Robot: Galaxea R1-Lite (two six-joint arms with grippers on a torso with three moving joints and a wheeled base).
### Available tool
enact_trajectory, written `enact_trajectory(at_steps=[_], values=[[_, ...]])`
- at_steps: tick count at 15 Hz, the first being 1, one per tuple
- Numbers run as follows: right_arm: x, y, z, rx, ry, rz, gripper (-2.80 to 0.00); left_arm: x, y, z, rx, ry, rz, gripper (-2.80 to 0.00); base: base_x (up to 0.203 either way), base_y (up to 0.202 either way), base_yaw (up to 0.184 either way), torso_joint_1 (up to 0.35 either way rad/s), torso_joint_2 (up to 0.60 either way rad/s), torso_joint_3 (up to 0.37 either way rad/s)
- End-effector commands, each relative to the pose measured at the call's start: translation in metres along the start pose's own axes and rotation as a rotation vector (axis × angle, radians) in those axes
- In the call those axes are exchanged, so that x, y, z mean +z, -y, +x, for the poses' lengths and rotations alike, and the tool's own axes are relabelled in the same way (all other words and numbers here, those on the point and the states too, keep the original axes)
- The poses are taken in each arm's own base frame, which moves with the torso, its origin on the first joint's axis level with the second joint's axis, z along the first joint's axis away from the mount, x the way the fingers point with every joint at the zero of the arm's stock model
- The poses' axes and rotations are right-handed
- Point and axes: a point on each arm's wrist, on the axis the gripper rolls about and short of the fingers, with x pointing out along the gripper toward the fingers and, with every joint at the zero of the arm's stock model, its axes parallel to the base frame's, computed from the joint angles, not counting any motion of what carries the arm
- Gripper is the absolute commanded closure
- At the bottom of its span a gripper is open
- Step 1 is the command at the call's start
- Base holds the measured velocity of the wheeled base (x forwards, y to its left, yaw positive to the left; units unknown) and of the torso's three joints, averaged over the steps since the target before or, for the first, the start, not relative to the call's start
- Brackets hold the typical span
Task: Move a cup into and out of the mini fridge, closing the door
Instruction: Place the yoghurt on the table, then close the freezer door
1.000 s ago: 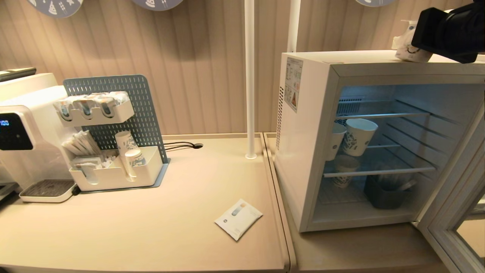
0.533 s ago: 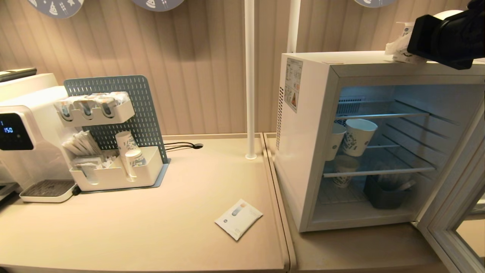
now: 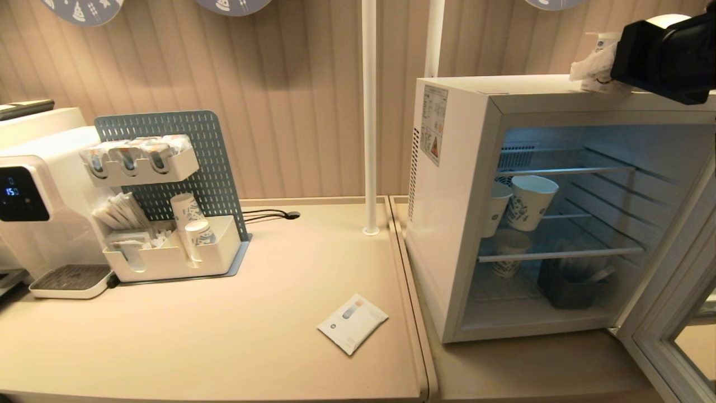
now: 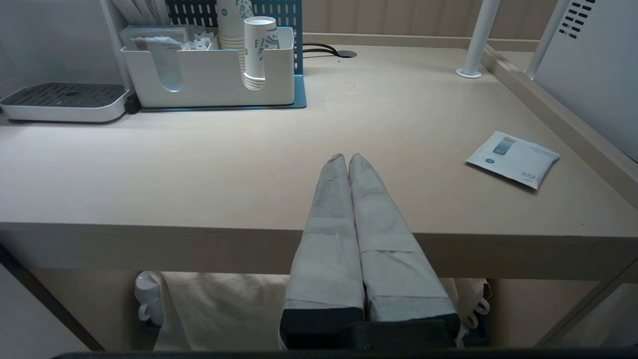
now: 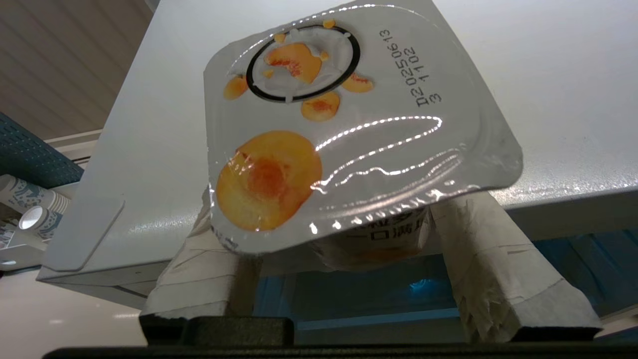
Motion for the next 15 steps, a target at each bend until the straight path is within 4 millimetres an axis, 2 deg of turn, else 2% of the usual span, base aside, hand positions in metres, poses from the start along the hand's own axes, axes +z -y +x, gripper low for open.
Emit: enact_trajectory(at_steps=[1, 7, 12, 14, 15], values=[[-0.004, 0.003, -0.015, -0.002, -0.002, 0.002, -2.8, 0.0, 0.0, 0.0, 0.0, -0.002, 0.0, 0.0, 0.0, 0.0, 0.0, 0.0, 0.0, 0.0], [-0.01, 0.012, -0.061, 0.013, 0.038, 0.008, -2.8, 0.0, 0.0, 0.0, 0.0, -0.002, -0.001, 0.0, 0.0, 0.0, 0.0, 0.0, 0.0, 0.0], [-0.016, 0.018, -0.092, 0.03, 0.053, 0.007, -2.8, 0.0, 0.0, 0.0, 0.0, -0.002, 0.001, 0.0, 0.0, 0.0, 0.0, 0.0, 0.0, 0.0], [-0.022, 0.023, -0.118, 0.063, 0.077, 0.01, -2.8, 0.0, 0.0, 0.0, 0.0, -0.002, 0.0, 0.0, 0.0, 0.0, 0.0, 0.0, 0.0, 0.0], [-0.027, 0.026, -0.132, 0.084, 0.081, 0.009, 0.0, 0.0, 0.0, 0.0, 0.0, -0.002, 0.001, 0.0, 0.0, 0.0, 0.0, 0.0, 0.0, 0.0]])
